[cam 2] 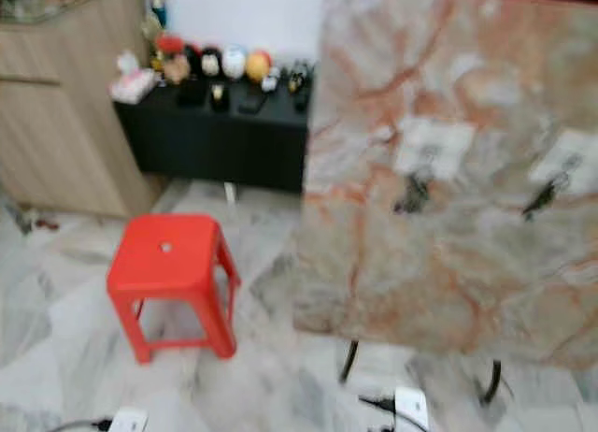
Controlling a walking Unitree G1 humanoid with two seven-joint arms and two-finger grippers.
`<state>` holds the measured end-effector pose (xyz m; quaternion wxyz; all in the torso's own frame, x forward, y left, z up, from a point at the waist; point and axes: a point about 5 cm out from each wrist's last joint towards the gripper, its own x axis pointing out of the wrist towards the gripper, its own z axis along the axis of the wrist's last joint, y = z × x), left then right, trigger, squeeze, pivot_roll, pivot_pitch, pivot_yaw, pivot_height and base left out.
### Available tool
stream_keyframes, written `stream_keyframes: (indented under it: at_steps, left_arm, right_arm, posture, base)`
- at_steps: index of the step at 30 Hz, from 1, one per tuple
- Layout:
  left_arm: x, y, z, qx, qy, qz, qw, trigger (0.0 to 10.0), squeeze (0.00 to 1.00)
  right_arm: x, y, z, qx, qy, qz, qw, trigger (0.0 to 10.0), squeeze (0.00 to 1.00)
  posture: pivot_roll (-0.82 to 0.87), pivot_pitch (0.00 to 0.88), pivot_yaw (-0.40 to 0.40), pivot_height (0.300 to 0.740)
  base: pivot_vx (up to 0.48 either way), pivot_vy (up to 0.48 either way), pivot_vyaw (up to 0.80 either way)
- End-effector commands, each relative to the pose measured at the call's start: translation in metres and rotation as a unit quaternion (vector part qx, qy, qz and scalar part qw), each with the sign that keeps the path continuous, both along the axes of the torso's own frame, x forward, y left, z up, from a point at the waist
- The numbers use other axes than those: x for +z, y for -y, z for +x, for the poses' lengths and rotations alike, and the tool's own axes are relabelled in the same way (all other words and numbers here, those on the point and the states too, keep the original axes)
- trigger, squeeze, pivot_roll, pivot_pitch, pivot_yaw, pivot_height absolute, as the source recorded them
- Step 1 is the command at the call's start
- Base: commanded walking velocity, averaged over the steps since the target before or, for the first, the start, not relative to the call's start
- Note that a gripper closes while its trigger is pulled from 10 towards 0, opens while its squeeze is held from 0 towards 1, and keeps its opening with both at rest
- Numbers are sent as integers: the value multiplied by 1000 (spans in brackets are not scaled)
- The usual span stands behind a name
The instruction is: Hang keys on a hook
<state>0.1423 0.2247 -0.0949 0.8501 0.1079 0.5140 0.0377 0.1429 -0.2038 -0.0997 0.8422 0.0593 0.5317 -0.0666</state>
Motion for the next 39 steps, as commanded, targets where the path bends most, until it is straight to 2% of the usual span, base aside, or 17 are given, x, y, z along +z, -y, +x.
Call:
stream_keyframes:
  at_steps: [1, 6, 12, 14, 20, 30, 39]
  left_arm:
    - [-6, 14, -8, -12, -13, -18, 1000, 10000, 0]
    - [-7, 18, -10, -16, -15, -22, 1000, 10000, 0]
    - [-5, 15, -4, -9, -7, -20, 1000, 10000, 0]
    - [-2, 12, 1, -7, 3, -17, 1000, 10000, 0]
    - [0, 7, 4, -17, 2, -11, 1000, 10000, 0]
    - [3, 7, 13, -32, 8, -10, 999, 10000, 0]
    - [6, 7, 19, -43, 13, -7, 999, 10000, 0]
  right_arm:
    - [2, 7, 1, 0, 5, -8, 1000, 10000, 0]
    - [1, 13, -3, -4, 3, -12, 1000, 10000, 0]
    - [2, 12, -2, 1, -2, -13, 1000, 10000, 0]
    - [4, 9, 7, 4, 10, -11, 1000, 10000, 0]
    - [7, 2, 18, 2, 23, -6, 1000, 10000, 0]
    - [4, -8, 14, -3, 15, 3, 1000, 10000, 0]
    - [3, 0, 9, -15, 13, 0, 1000, 10000, 0]
  posture:
    - [-39, 94, -54, 740]
    - [-48, 111, -65, 740]
    - [-27, 102, -76, 740]
    - [-25, 95, -72, 740]
    - [-42, 71, -44, 740]
    - [-48, 36, 13, 740]
    - [-55, 4, 11, 740]
  base:
    - [0, -364, 0]
    - [0, -368, 0]
    - [0, -367, 0]
    - [0, -368, 0]
    - [0, -368, 0]
    - [0, -367, 0]
    - [0, -367, 0]
